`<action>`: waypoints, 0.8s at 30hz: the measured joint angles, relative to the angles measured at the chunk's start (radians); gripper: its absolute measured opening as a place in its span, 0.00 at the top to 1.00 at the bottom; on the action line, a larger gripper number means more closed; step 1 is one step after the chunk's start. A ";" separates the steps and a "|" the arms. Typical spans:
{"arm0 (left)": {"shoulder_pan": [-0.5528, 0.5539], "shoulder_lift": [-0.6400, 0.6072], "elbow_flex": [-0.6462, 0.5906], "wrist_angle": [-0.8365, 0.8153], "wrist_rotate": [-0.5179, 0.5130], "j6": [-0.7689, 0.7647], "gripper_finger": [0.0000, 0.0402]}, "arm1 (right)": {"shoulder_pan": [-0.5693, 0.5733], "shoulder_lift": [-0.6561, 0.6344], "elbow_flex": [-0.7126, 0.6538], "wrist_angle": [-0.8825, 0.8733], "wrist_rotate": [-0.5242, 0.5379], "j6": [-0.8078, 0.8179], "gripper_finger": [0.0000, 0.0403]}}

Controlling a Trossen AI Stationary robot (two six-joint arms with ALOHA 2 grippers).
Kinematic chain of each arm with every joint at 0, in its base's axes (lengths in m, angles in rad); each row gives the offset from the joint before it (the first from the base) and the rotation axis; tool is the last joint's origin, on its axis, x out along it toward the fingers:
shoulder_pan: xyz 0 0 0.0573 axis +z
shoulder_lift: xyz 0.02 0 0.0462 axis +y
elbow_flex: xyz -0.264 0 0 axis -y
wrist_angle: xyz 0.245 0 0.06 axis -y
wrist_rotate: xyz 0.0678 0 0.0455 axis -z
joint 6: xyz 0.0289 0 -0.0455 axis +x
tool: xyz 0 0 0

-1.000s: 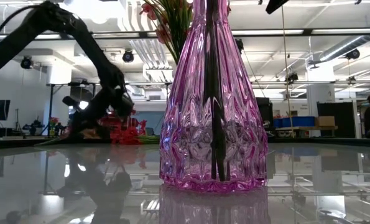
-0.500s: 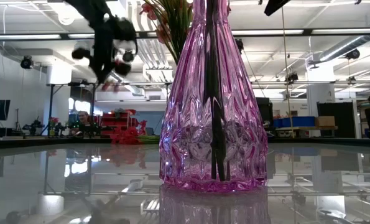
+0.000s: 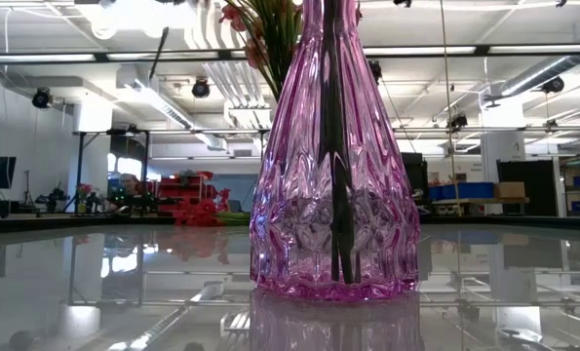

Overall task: Sort flowers into vase by color
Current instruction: Put the left red flower into the purple vase

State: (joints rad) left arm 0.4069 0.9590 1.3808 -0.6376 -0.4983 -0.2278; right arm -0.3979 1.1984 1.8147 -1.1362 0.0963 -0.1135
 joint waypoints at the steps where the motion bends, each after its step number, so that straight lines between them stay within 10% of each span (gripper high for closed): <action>1: -0.048 -0.026 0.000 0.023 0.033 0.017 1.00 | 0.021 0.000 -0.004 0.013 0.000 0.015 0.46; 15: -0.798 -0.066 -0.002 0.441 0.178 0.331 1.00 | 0.297 0.002 -0.067 0.102 0.140 0.269 0.46; 24: -0.986 0.099 -0.003 0.484 0.225 0.429 1.00 | 0.441 0.002 -0.068 0.101 0.323 0.340 0.46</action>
State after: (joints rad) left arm -0.5794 1.0583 1.3773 -0.1538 -0.2736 0.2016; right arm 0.0427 1.2007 1.7466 -1.0357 0.4198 0.2262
